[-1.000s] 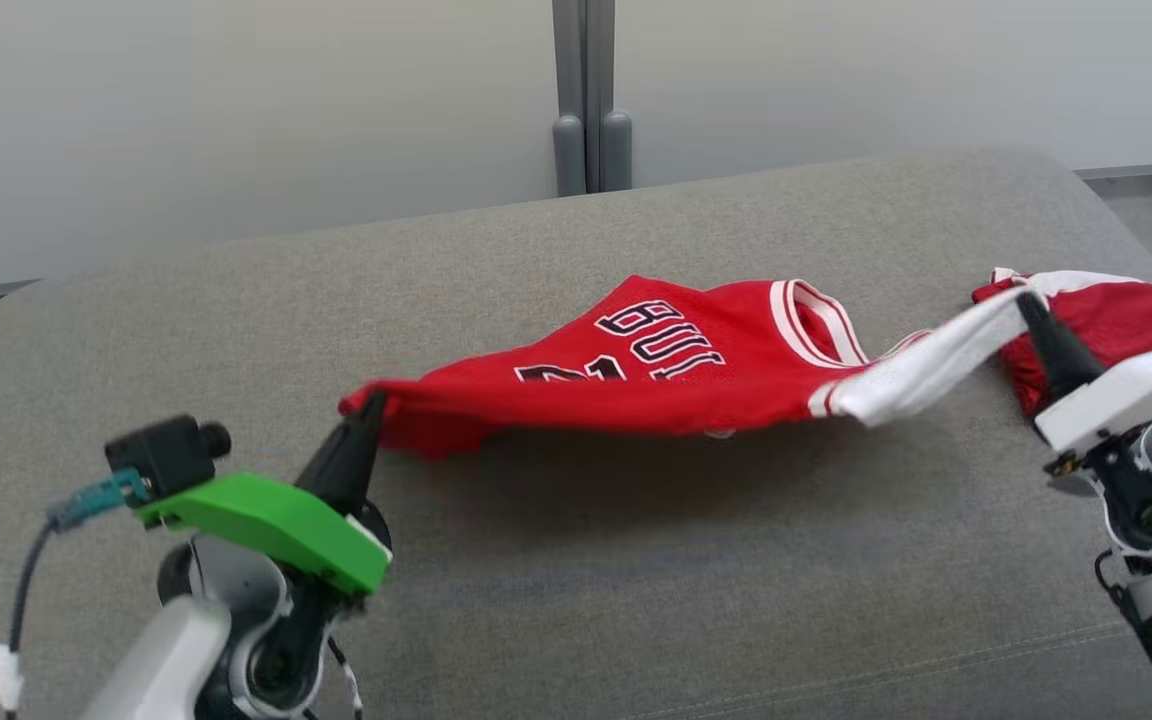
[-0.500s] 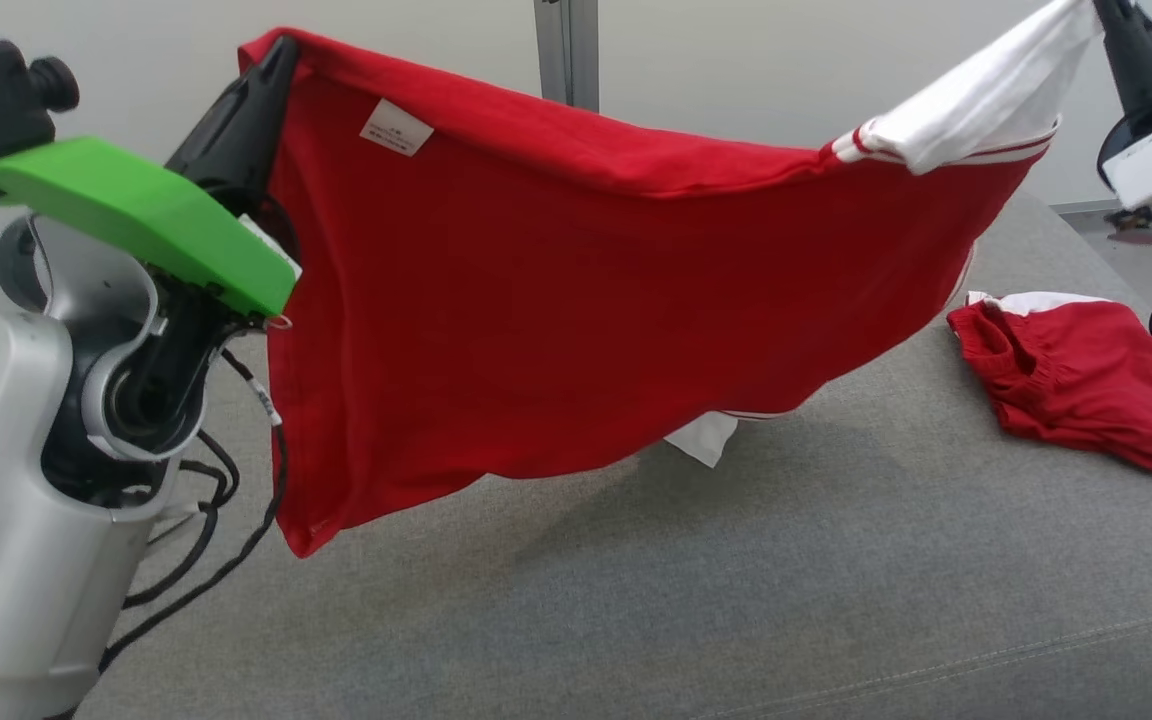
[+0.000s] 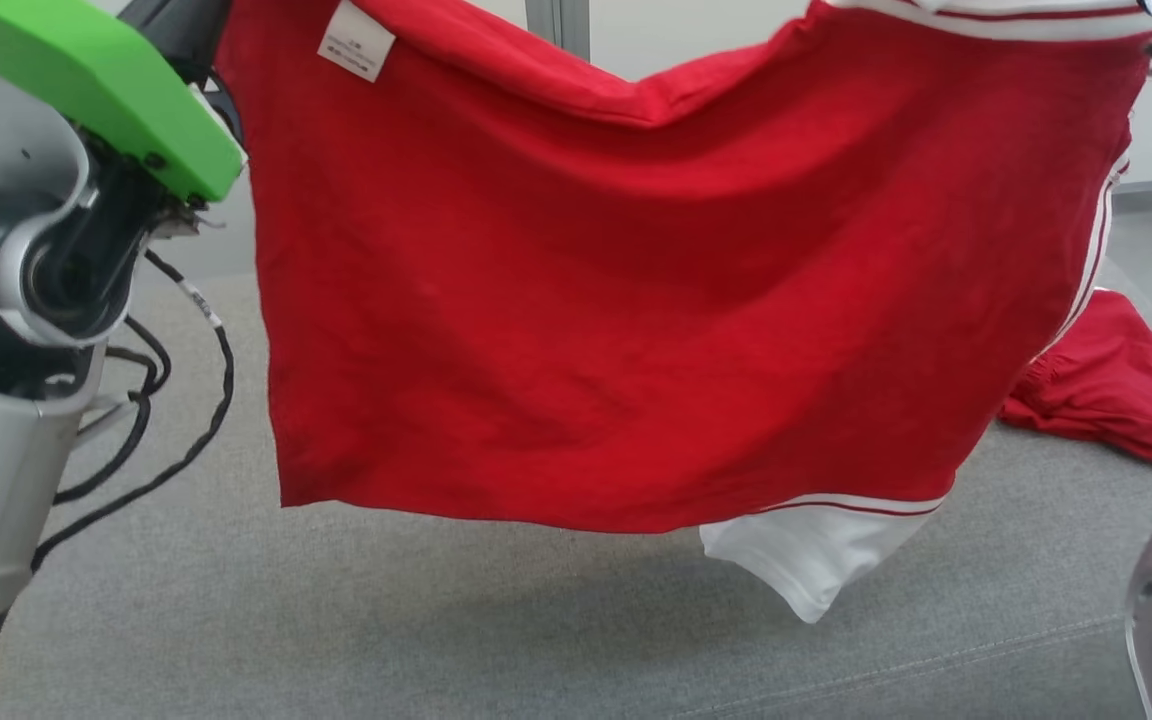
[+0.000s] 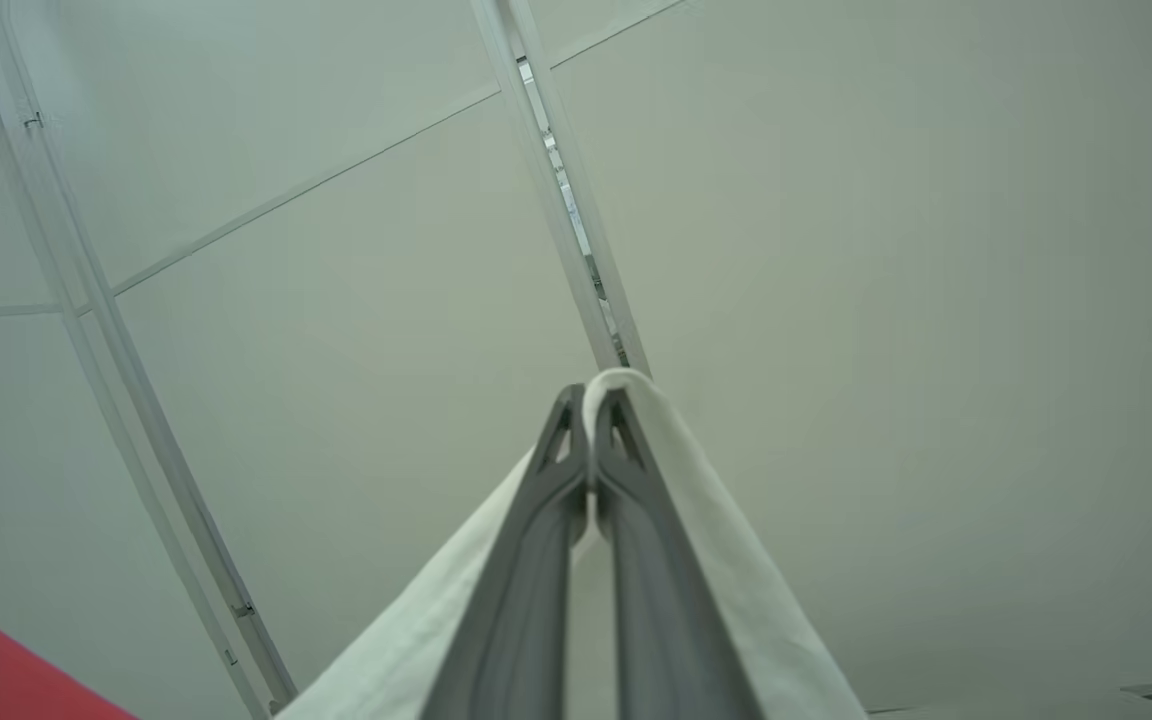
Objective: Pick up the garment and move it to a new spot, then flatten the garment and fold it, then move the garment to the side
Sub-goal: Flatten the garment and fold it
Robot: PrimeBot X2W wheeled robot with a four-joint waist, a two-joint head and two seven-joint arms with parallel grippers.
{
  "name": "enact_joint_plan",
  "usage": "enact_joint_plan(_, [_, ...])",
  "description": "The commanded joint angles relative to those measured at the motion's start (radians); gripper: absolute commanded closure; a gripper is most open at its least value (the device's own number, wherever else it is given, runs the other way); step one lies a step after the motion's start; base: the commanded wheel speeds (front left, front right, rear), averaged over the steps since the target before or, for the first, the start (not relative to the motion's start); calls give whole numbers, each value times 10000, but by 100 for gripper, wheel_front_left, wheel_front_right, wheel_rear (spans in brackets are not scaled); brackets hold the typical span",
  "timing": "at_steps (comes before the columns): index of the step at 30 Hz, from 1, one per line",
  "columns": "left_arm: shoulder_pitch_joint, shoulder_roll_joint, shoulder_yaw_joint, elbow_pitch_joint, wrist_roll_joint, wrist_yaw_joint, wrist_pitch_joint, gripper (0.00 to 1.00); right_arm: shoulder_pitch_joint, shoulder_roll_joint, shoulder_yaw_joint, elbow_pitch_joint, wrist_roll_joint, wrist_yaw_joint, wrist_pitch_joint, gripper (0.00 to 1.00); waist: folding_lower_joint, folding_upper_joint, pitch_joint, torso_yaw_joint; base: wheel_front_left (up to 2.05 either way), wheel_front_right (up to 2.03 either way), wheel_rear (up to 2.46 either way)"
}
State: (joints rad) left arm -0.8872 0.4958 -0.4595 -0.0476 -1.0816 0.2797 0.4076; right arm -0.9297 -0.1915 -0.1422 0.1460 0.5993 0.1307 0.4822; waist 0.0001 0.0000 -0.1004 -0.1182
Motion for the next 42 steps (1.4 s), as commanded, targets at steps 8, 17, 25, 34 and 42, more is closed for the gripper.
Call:
enact_joint_plan(8, [-1592,-136,-306,1941,439,136,465,100,-2050,586,-532,1942,-1339,0,13,100,-1,0,1285,121,0,0,0])
enact_joint_plan(17, [-5618,-934,-175,5172,2394,-179,-2317,100,-6176,844,-668,4545,-3605,-1,-2937,100,-1,0,4026,301,0,0,0])
enact_joint_plan(25, [-7536,-1523,-12,7373,2990,-742,-4532,100,-7905,1040,-1117,6632,-4657,-1,-5396,100,-1,0,5533,284,0,0,0])
enact_joint_plan(34, [-8111,-1975,35,8982,2866,-1421,-5576,100,-8601,1229,-1185,8478,-5042,-3,-6615,100,-1,0,6203,365,0,0,0])
enact_joint_plan(42, [-8053,-2130,243,9636,2411,-2291,-5923,100,-8752,1175,-655,9324,-4325,-1,-6721,100,-1,0,6132,462,0,0,0])
